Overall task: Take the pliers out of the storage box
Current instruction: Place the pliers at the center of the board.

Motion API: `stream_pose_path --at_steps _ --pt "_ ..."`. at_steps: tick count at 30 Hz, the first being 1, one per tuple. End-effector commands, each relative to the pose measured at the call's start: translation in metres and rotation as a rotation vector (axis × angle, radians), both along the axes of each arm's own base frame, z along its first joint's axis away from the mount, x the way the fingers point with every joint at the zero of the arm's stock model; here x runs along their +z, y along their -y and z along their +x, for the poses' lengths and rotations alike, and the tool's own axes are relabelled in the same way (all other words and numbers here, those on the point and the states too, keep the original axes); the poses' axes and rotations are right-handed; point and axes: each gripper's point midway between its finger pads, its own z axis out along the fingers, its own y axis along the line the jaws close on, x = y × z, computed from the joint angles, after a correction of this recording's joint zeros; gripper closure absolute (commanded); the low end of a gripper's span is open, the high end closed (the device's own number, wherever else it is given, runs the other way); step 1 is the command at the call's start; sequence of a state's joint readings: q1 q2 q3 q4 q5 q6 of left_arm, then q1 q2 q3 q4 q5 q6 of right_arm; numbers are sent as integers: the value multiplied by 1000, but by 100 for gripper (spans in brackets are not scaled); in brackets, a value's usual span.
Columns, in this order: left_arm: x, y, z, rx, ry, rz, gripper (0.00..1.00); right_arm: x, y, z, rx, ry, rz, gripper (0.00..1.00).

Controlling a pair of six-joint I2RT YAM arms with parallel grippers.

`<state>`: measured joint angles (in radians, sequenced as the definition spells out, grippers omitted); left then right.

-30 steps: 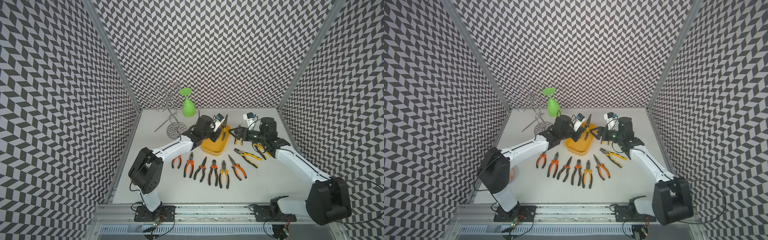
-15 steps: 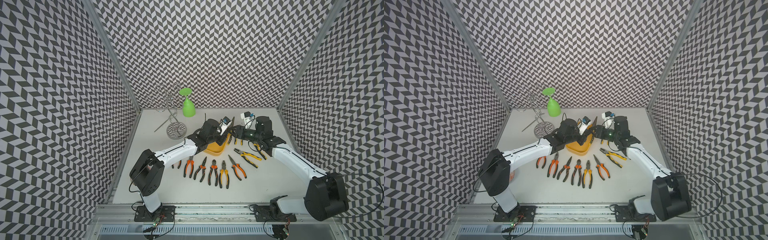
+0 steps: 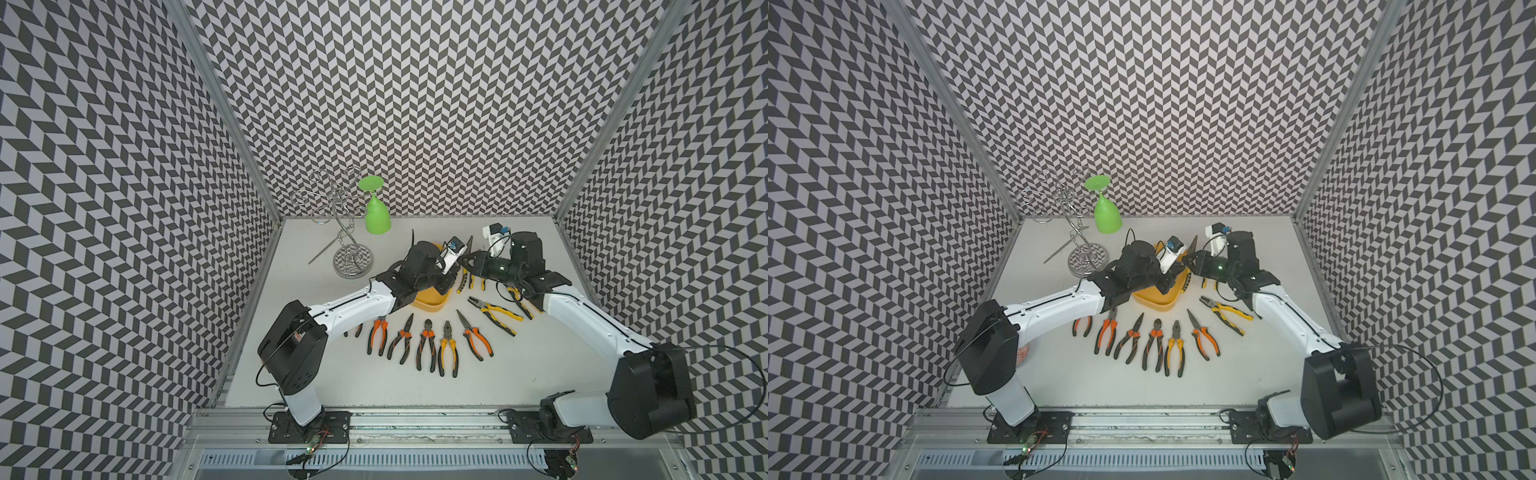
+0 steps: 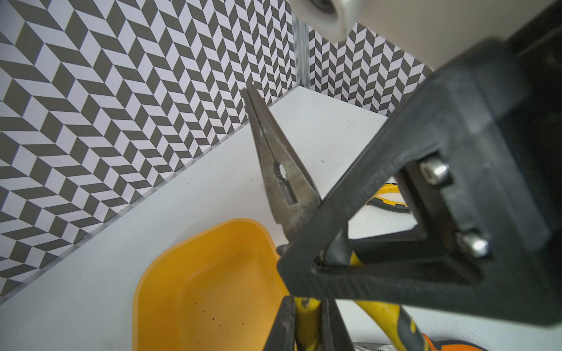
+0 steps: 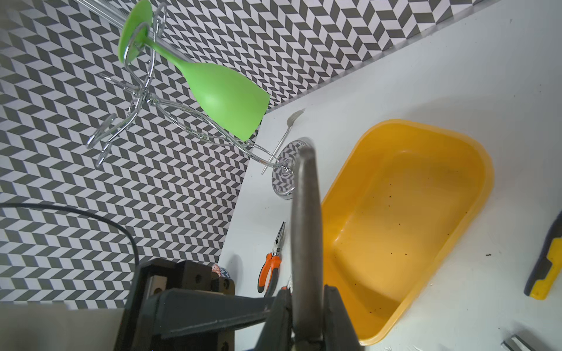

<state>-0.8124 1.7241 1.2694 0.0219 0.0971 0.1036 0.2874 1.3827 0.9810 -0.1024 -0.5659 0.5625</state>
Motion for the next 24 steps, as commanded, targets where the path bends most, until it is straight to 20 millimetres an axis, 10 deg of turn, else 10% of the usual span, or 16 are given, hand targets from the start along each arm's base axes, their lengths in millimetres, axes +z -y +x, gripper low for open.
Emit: stream_pose_path --at_steps 1,10,18,24 --pt "38 2 -7 -22 83 -80 75 20 2 7 -19 87 -24 100" --pt "64 -25 -19 44 135 -175 5 25 74 42 -313 112 21 100" --pt "53 -41 -45 10 114 -209 2 16 165 78 -579 103 86 100" --pt "41 -44 -54 -23 123 -163 2 5 194 104 -623 99 10 100"
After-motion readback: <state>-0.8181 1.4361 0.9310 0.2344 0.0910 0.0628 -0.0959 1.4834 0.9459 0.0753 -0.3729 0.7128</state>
